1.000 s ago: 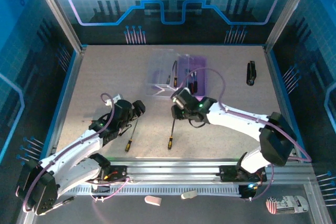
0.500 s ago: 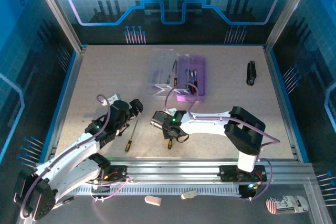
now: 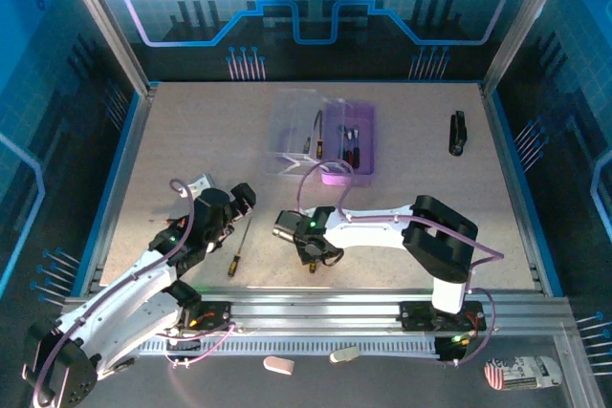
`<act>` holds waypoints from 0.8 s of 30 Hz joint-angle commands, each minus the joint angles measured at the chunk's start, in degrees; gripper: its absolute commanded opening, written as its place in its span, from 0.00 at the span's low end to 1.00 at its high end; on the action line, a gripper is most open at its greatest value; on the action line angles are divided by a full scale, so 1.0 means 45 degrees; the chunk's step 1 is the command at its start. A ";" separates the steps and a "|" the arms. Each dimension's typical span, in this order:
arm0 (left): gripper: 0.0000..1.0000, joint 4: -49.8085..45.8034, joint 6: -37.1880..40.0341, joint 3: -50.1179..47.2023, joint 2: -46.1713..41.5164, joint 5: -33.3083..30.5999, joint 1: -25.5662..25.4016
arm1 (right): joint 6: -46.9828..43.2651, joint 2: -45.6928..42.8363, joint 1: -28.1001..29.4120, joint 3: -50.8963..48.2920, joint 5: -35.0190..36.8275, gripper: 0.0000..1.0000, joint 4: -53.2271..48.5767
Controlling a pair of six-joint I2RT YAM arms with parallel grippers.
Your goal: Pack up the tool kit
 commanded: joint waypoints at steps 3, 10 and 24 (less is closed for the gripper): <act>0.99 0.0210 -0.0306 0.0102 0.0397 -0.0183 0.0107 | -0.0202 -0.0832 -0.0752 -0.1450 -0.0844 0.47 0.0242; 0.99 0.0314 0.0079 0.0922 0.1304 0.0021 0.0109 | -0.0441 -0.1325 -0.1113 -0.1807 -0.0378 0.33 -0.0033; 0.99 0.0756 0.0061 0.1439 0.2333 0.0305 0.0100 | -0.1656 -0.2921 -0.1427 -0.2455 -0.0257 0.17 0.0694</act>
